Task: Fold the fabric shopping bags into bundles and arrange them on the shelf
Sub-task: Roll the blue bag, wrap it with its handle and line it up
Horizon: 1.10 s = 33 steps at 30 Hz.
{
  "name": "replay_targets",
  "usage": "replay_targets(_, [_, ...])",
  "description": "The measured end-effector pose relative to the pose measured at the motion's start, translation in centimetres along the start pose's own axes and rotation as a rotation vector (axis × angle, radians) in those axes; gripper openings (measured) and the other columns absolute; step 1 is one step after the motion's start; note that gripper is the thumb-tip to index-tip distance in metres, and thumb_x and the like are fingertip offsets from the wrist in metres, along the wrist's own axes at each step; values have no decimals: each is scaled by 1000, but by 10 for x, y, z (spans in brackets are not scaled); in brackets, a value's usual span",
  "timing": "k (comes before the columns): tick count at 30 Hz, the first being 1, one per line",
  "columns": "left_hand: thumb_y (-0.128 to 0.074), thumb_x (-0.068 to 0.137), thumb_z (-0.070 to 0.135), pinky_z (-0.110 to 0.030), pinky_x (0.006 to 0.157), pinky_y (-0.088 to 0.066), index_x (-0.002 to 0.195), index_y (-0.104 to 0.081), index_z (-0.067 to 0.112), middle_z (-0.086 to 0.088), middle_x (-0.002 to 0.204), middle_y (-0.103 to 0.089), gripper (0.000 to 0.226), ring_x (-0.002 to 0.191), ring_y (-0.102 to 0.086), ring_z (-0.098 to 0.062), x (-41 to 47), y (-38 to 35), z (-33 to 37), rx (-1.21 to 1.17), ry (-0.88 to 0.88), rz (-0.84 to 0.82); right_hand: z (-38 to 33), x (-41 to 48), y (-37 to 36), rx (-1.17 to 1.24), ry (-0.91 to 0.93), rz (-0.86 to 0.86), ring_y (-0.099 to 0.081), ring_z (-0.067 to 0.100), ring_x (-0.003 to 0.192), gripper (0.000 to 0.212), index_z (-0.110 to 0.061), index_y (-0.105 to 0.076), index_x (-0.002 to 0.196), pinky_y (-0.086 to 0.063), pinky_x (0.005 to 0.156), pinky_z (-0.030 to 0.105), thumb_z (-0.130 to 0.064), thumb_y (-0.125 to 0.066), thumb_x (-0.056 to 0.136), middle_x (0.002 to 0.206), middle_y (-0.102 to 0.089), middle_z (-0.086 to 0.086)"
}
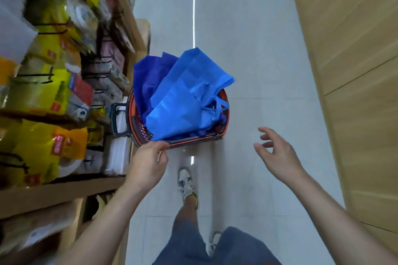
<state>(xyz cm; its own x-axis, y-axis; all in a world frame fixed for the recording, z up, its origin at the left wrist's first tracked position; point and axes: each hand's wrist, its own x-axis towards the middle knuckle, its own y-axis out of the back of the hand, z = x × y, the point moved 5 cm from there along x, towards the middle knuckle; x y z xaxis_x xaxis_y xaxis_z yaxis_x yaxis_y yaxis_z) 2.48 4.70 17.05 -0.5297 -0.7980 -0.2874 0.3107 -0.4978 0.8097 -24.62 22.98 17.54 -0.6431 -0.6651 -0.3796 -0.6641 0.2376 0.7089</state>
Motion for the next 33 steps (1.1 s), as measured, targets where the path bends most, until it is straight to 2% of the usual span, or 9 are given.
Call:
replay_targets(7, [-54,95,25,-39,98,-43,138,-50,23,-3,132,-51,43,124,-44,-25,148,-86,7,152,-53,-266,-13,129,-69,-103,78,-100,-47,20,124,57,-28,-40,144,-40,98,33,-25,-62,92,140,-50,-1])
replay_targets(14, [-58,94,43,-39,70,-43,154,-2,38,-9,114,-54,82,104,-57,-34,269,-176,-7,418,-7,-379,13,246,-151,-240,86,-218,-34,34,131,85,-48,-9,152,-40,101,43,-32,-65,89,154,-29,4])
replay_targets(17, [-57,94,42,-36,69,-38,148,-22,32,-11,113,-62,65,103,-60,-36,301,-195,-17,499,22,-401,30,269,-177,-376,86,-279,-36,31,128,76,-41,-20,153,-43,97,42,-27,-63,92,153,-31,5])
replay_targets(20, [-52,96,45,-37,71,-42,108,-56,19,-13,101,-67,29,97,-61,-38,314,-184,-21,391,63,-266,43,285,-190,-351,91,-310,-47,31,116,60,-25,-37,147,-45,86,38,-22,-61,92,138,-49,5])
replay_targets(25, [-48,99,44,-39,55,-30,58,-45,6,-10,48,-41,57,54,-48,-35,296,-86,-16,51,151,302,46,297,-179,-201,-35,-318,-57,35,100,43,-15,-45,135,-40,72,35,-26,-55,95,111,-61,8])
replay_targets(27, [-55,95,45,-41,56,-41,56,-53,4,-10,47,-45,57,50,-50,-31,282,-49,-12,-38,230,387,37,298,-163,-171,-83,-304,-56,38,101,34,-9,-51,127,-40,76,37,-24,-51,97,107,-59,13])
replay_targets(29, [-65,89,42,-40,66,-53,62,-69,16,6,51,-57,37,58,-62,-21,270,-19,-7,-104,298,417,27,297,-143,-162,-153,-304,-54,37,102,32,-9,-52,126,-38,78,36,-22,-48,97,107,-57,13])
replay_targets(31, [-71,84,32,-39,77,-57,75,-75,30,21,64,-62,10,69,-67,-12,257,7,0,-174,333,437,15,295,-119,-156,-221,-327,-50,34,119,48,-19,-44,142,-38,90,35,-15,-49,94,131,-53,12])
replay_targets(33, [-69,84,15,-31,80,-57,87,-72,40,23,76,-65,26,72,-66,-3,244,30,7,-237,335,401,-8,290,-89,-124,-175,-289,-40,29,134,65,-27,-32,150,-34,105,37,-14,-52,90,150,-39,4])
